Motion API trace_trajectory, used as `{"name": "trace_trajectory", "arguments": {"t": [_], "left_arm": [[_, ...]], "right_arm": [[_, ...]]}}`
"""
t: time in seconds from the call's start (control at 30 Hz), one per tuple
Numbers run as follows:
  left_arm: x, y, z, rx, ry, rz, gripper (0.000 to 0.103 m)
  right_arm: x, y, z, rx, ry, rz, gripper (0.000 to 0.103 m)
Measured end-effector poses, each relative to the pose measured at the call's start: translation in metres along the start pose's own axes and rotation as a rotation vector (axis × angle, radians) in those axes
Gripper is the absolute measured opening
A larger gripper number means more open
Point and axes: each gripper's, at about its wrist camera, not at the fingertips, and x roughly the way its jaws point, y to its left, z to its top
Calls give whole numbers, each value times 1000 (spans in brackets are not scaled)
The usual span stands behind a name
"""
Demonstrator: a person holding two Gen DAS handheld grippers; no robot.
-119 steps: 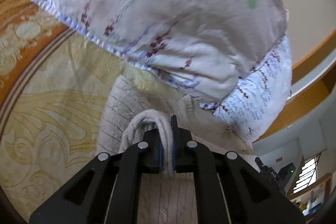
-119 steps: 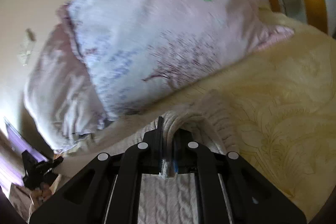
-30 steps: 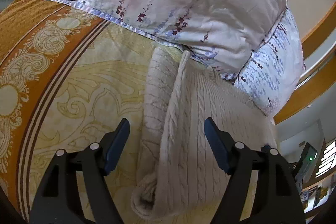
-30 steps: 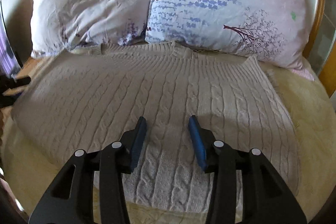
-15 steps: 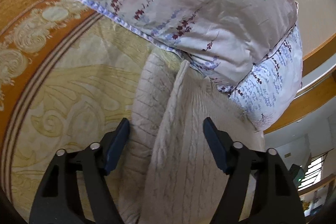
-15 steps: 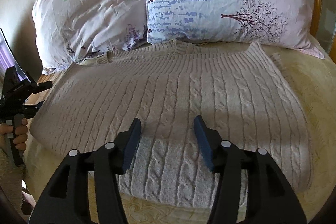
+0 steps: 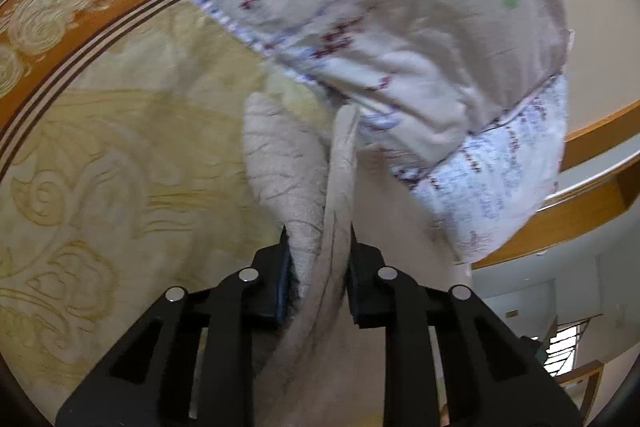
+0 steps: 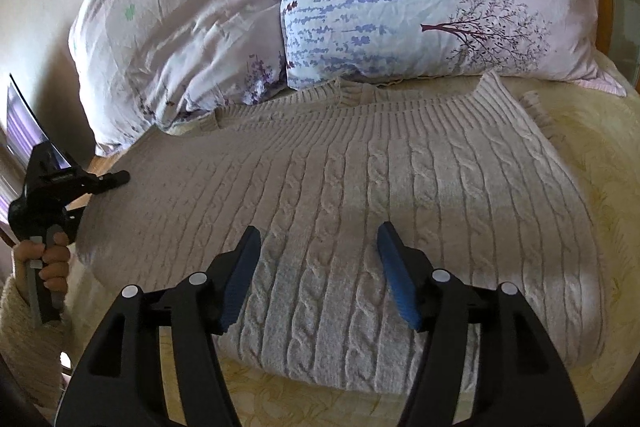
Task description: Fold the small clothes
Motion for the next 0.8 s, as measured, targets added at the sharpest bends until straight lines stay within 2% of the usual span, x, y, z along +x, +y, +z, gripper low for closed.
{"name": "trace_trajectory", "arguments": {"t": [0.23, 0.37, 0.6, 0.8], "left_arm": [[-6, -49, -5, 48, -47, -82, 18], [1, -88, -14, 90, -45, -150, 17], [37, -153, -39, 154, 13, -221, 17], [84, -204, -76, 212, 94, -260, 16]], "right_arm": [[-17, -12, -3, 38, -31, 19, 63], [-30, -28, -5, 80, -61, 16, 63], [-57, -57, -10, 135, -124, 14, 63], [-78, -82, -17, 174, -170, -6, 63]]}}
